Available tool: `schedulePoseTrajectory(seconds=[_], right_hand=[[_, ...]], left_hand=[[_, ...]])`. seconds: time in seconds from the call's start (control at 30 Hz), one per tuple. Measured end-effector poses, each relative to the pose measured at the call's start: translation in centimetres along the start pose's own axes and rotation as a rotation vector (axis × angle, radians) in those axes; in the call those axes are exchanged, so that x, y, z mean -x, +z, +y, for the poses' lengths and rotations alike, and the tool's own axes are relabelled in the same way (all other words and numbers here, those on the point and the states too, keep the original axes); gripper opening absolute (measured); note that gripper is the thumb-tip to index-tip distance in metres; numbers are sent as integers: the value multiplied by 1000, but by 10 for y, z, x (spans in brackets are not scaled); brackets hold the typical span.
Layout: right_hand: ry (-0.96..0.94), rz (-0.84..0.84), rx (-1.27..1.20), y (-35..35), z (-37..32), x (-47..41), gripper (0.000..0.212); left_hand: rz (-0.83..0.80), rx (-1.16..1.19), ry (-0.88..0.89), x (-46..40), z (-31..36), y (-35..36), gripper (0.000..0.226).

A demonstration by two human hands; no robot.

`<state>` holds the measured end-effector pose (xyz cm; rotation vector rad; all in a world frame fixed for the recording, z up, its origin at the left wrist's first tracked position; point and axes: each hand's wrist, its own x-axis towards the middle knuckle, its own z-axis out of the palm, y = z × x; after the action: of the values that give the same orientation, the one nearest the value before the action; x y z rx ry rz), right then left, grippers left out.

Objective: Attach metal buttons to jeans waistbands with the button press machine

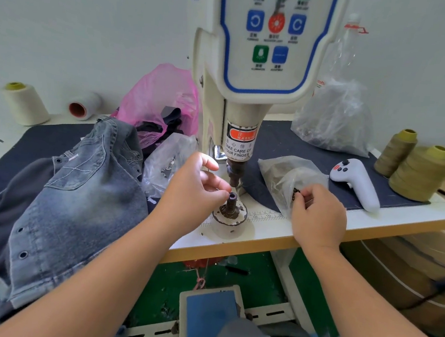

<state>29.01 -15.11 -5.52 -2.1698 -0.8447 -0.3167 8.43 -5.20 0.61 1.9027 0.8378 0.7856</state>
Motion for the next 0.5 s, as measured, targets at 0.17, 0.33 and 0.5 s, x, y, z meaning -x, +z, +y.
schedulePoseTrajectory(seconds=[0.17,0.33,0.5], right_hand=[[4,3,-3,1,0,0,16],[9,3,-3,2,1,0,17],[8,1,-8,1,0,0,16]], left_hand=[[-5,26,31,2,1,4,34],[17,66,23,5,-1,6,33],[25,101,18,7,-1,8,29]])
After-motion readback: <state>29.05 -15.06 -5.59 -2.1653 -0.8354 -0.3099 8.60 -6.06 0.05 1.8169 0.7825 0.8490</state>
